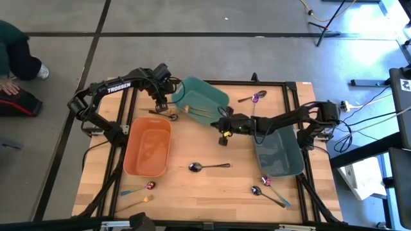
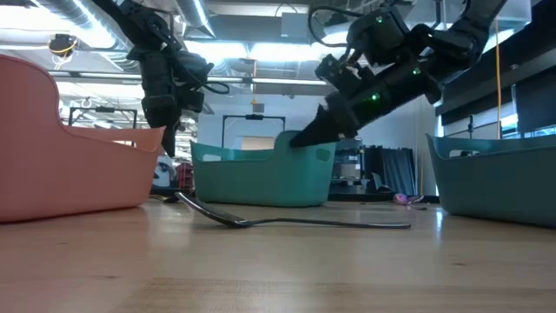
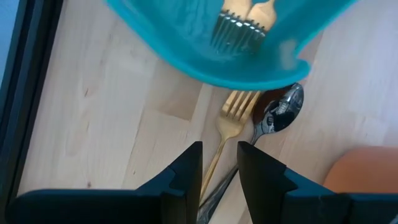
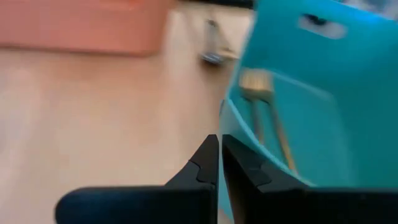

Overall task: Sort silverware by color (type)
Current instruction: Adjust the green bin

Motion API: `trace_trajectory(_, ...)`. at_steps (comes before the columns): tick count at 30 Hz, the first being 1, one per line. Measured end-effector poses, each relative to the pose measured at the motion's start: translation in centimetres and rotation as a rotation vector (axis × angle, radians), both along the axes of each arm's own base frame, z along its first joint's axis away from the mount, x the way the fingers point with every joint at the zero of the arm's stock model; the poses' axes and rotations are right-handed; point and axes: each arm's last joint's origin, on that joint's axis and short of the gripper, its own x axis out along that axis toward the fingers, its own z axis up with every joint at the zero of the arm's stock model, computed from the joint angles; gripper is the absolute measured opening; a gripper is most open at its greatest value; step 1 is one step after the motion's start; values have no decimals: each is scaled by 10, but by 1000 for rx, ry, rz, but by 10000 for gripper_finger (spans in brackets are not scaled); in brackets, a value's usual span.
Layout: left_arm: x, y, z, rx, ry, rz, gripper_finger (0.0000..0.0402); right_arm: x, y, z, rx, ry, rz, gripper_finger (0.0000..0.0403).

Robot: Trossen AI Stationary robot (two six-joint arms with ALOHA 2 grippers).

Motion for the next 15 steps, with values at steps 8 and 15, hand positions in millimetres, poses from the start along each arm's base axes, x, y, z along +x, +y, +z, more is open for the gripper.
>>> trace_trajectory(8,-6,-4,-18,-2,70,13,96,-11,-5,8,-149,93,-165,19)
trace_trajectory(15,-9,-4,-27,58,125,17,96,-30,-5,29,-178,123,-194,19)
